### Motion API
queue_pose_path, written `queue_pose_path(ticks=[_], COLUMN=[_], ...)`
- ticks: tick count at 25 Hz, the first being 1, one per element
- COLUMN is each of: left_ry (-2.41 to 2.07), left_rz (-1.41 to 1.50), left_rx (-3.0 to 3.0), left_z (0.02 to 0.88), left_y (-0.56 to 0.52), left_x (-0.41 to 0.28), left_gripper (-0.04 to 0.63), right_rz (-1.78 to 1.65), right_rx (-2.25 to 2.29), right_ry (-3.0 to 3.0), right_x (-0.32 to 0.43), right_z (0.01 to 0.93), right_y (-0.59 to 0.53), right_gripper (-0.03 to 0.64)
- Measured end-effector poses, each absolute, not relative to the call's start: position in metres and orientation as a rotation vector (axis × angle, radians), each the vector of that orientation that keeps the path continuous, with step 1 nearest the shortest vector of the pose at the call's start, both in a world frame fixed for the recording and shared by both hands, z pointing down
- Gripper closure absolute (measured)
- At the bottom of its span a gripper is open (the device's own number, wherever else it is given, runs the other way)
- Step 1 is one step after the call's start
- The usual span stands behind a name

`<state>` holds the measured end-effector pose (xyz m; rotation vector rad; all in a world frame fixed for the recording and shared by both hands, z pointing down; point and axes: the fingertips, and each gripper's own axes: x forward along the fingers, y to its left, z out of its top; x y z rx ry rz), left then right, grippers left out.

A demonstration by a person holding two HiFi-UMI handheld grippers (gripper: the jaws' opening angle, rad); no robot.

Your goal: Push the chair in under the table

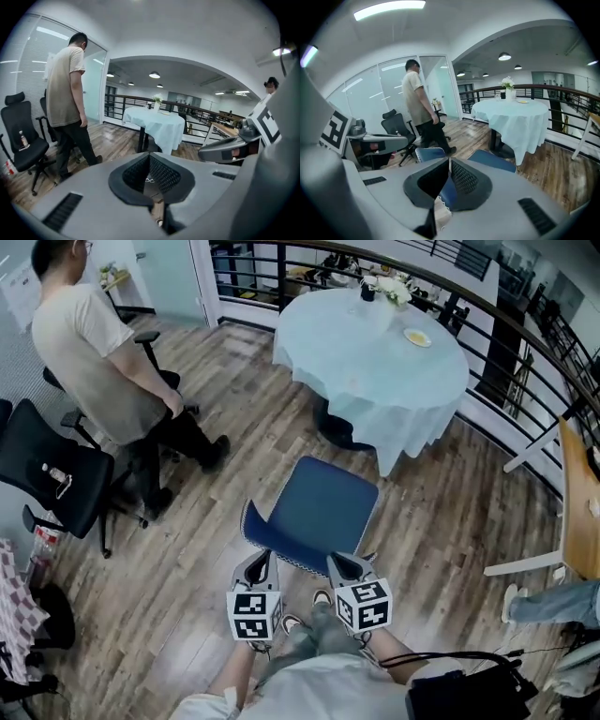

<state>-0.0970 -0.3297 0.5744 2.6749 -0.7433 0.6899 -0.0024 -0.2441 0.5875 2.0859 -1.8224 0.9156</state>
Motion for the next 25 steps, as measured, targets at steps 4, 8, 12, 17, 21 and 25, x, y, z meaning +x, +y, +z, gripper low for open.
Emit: queue_pose_path(ticks=[4, 8, 12, 17, 21, 25], left_ry=[-0.558, -0.364, -0.217, -0.058, -0.002, 0.047], left_rz=[0.759, 0.936, 1.152, 1.446, 1.451, 1.454], left_rx=[2.696, 2.701, 2.791, 2.911, 2.931, 2.91], left_z=[0.585, 0.605, 0.623, 0.643, 0.647, 0.649], left_y=[-0.329, -0.314, -0.304, -0.306, -0.309, -0.309], left_x=[-0.08, -0.071, -0.072, -0.073, -0.07, -0.071], left_gripper=[0.524, 0.406, 0.359, 0.328, 0.327, 0.325], right_rz=[0.987, 1.031, 1.022, 1.01, 1.048, 1.05], right_rx=[2.005, 1.913, 1.844, 1.784, 1.652, 1.626], right_ry=[-1.864, -1.866, -1.852, -1.882, -1.926, -1.911], right_x=[-0.011, -0.02, -0.022, -0.022, -0.031, -0.033], right_z=[0.603, 0.619, 0.63, 0.635, 0.641, 0.652], right_y=[-0.244, -0.237, -0.232, -0.233, -0.231, -0.231], right_gripper=[0.585, 0.49, 0.465, 0.462, 0.462, 0.462])
